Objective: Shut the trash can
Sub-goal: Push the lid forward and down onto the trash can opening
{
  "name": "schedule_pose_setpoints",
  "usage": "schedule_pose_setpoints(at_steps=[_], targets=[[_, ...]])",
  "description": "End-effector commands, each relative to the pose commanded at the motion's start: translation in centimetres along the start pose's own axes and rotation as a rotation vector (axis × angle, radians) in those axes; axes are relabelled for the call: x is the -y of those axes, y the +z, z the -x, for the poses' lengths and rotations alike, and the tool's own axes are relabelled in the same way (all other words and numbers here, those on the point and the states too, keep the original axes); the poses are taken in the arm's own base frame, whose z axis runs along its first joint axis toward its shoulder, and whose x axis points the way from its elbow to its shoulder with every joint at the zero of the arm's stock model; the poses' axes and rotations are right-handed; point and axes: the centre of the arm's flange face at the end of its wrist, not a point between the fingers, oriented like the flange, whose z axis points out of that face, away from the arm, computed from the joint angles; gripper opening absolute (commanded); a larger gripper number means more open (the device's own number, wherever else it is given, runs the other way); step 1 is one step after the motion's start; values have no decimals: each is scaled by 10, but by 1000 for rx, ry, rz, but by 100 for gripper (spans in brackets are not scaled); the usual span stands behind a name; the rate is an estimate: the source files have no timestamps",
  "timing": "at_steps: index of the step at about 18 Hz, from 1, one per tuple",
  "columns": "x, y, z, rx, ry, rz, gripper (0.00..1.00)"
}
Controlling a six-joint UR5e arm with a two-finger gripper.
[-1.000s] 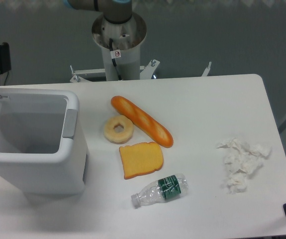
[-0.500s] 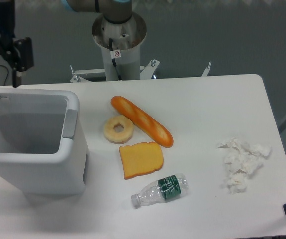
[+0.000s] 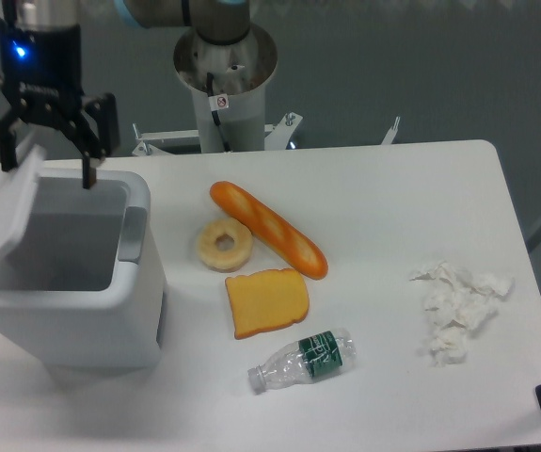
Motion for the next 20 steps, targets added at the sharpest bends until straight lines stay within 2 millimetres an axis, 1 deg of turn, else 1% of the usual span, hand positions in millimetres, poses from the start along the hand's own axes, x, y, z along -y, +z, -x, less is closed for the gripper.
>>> schedule_pose_setpoints(at_steps=[1,2,4,6,10,13,20], targets=[[1,8,2,0,-3,12,100],[0,12,6,2,-9,18,100],[0,14,22,13,-30,20,100],[1,22,28,15,-34,32,100],[0,31,42,23,-55,45,100],[-4,45,45,21,-61,67,100],[-8,51,52,25,-71,71,100]])
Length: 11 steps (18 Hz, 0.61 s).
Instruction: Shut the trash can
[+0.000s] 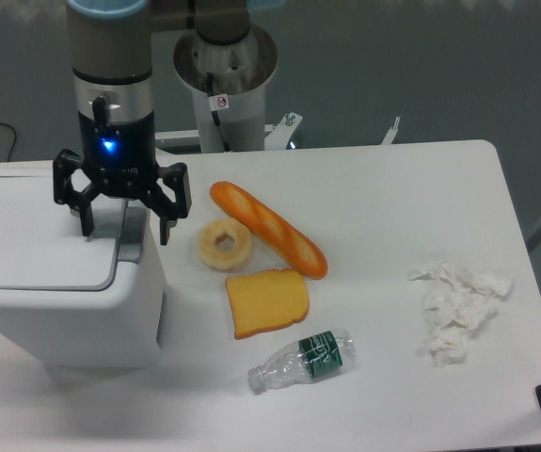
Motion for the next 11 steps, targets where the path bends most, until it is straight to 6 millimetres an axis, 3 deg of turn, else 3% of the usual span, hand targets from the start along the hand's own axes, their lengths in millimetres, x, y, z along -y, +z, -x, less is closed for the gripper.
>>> schedule_pose_setpoints(at_steps=[11], targets=[[0,5,4,20,-2,12,100]])
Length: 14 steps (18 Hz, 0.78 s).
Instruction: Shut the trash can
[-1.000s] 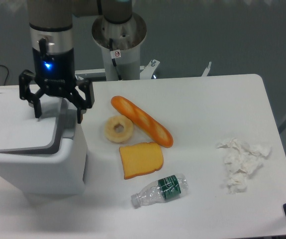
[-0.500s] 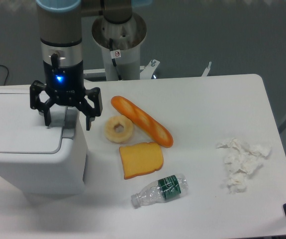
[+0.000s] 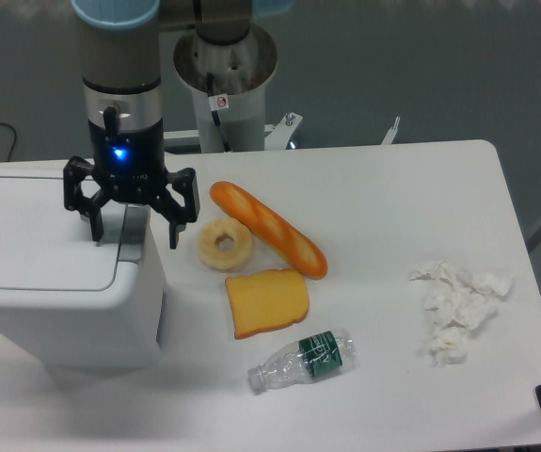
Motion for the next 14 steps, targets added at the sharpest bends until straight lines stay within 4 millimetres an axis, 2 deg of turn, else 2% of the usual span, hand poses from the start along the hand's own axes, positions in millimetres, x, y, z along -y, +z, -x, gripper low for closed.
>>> schedule_pose_setpoints(at_steps=[4,6,7,9,11,14], targets=[[7,-13,8,9,-10,-23,100],[13,-29,20,25,-25,-51,100],[14,-32,24,29,-30,-56,100],[12,-37,45,48,-51,-62,100],[8,-35,84,78,-29,-53,100],[-11,-33,173,134,-14,-23,100]])
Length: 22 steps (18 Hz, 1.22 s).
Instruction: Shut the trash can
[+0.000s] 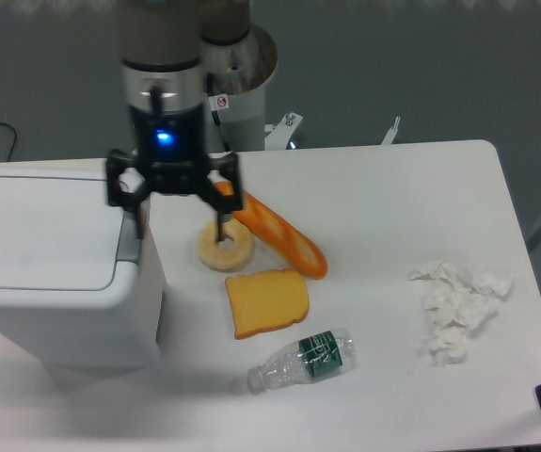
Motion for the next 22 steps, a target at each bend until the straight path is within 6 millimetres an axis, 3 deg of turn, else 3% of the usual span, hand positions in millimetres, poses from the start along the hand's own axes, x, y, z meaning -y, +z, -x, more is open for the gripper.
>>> schedule_pose_setpoints(at_steps=[2,5,8,11,15,19,22], targets=[[-21,13,48,25,5,37,100],[-65,63,132,16,94,139,100],[-94,94,199,26,160,215,100],[-96,122,234,25,188,251,100],[-108,151,261,2,291,300,100],[-131,157,294,-40,476,324,100],[-121,165,322,-46,565,348,100]])
